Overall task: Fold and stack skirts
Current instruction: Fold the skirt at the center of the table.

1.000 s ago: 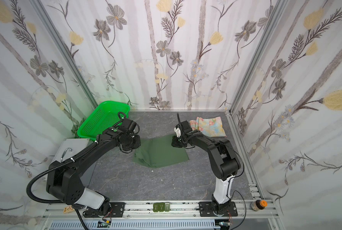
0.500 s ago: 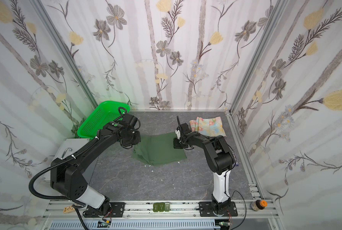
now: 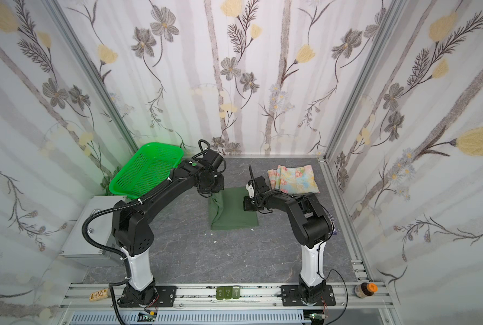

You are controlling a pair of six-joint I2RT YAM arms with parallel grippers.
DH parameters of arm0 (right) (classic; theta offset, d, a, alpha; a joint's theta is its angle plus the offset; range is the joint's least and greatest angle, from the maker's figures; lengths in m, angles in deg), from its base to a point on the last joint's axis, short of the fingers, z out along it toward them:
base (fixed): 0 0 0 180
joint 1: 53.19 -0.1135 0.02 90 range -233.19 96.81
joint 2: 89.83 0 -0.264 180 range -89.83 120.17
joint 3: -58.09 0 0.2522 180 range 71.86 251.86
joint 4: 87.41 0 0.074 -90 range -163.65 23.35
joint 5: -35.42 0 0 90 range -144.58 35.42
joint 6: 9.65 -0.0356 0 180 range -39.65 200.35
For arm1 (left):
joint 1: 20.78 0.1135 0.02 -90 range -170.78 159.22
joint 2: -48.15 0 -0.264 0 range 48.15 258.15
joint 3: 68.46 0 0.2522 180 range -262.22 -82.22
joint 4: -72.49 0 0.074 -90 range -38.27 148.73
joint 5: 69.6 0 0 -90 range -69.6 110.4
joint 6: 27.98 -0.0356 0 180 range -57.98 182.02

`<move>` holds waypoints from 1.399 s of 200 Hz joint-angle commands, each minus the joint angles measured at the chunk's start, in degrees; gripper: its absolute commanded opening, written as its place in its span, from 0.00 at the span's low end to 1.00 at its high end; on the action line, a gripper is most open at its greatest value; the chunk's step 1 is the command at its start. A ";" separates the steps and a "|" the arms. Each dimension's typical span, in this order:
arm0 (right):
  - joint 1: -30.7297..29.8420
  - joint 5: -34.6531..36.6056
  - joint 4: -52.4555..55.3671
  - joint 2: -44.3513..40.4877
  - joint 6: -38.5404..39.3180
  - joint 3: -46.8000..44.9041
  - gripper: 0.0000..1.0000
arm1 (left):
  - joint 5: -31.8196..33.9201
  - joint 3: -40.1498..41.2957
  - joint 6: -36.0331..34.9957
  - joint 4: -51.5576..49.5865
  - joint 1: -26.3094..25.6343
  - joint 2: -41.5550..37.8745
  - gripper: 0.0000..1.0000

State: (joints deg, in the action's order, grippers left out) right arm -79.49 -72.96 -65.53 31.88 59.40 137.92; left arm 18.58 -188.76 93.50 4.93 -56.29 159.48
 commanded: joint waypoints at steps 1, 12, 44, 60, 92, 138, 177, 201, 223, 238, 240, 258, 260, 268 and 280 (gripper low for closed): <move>-0.15 1.26 5.43 0.85 -0.41 -1.54 0.10 | -2.62 -4.88 -0.29 0.09 -0.94 3.25 0.00; -0.14 0.89 5.11 0.83 -0.54 -1.85 0.10 | -3.41 -6.88 -0.24 0.02 -1.70 5.12 0.00; -0.15 -2.91 3.75 0.17 -1.07 -2.39 0.10 | -4.22 -9.03 -0.07 0.10 -3.80 8.98 0.00; 0.03 -3.42 3.50 -2.37 -1.95 -3.15 0.10 | -3.55 -6.99 -0.10 0.10 -4.23 8.72 0.00; 1.40 -4.75 3.40 -8.63 -4.01 -5.09 0.10 | -1.31 -2.72 -0.78 0.27 -4.13 6.41 0.00; 3.68 -5.92 3.92 -15.89 -5.33 -7.35 0.11 | -1.16 -1.45 -1.61 0.28 -4.29 4.79 0.00; 5.98 -4.72 1.56 -16.73 -5.29 -13.54 0.11 | -0.90 -2.97 -2.39 0.28 -5.43 4.98 0.00; 6.46 -3.08 -0.13 -16.10 -5.15 -15.69 0.11 | -0.81 -3.84 -2.90 0.28 -6.76 5.53 0.00; 6.46 -3.17 -2.98 -14.52 -5.32 -16.82 0.10 | -0.97 -3.95 -2.75 0.32 -7.70 5.99 0.00; 6.50 -2.66 -3.49 -12.73 -5.06 -16.27 0.10 | -0.81 -4.00 -3.00 0.32 -8.94 6.65 0.00; 6.46 -2.53 -3.62 -12.55 -5.04 -16.28 0.10 | -0.81 -4.06 -3.01 0.35 -9.09 6.76 0.00; 6.46 -2.89 -5.13 -11.35 -5.13 -16.78 0.10 | -0.98 -4.83 -3.00 0.36 -10.75 7.64 0.00; 6.47 -2.96 -5.35 -11.24 -5.19 -16.85 0.10 | -1.03 -4.93 -3.01 0.34 -10.91 7.73 0.00; 6.45 -3.31 -6.19 -10.81 -5.29 -17.17 0.10 | -1.06 -5.23 -2.77 0.36 -11.35 7.96 0.00; 6.46 -3.82 -6.69 -9.93 -5.11 -16.90 0.10 | -1.03 -5.56 -2.32 0.36 -12.05 8.24 0.00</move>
State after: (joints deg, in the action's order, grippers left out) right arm -73.00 -78.00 -70.58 20.25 54.22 121.24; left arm 17.72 -193.22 90.88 5.37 -67.28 167.24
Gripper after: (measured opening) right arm 0.097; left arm 0.061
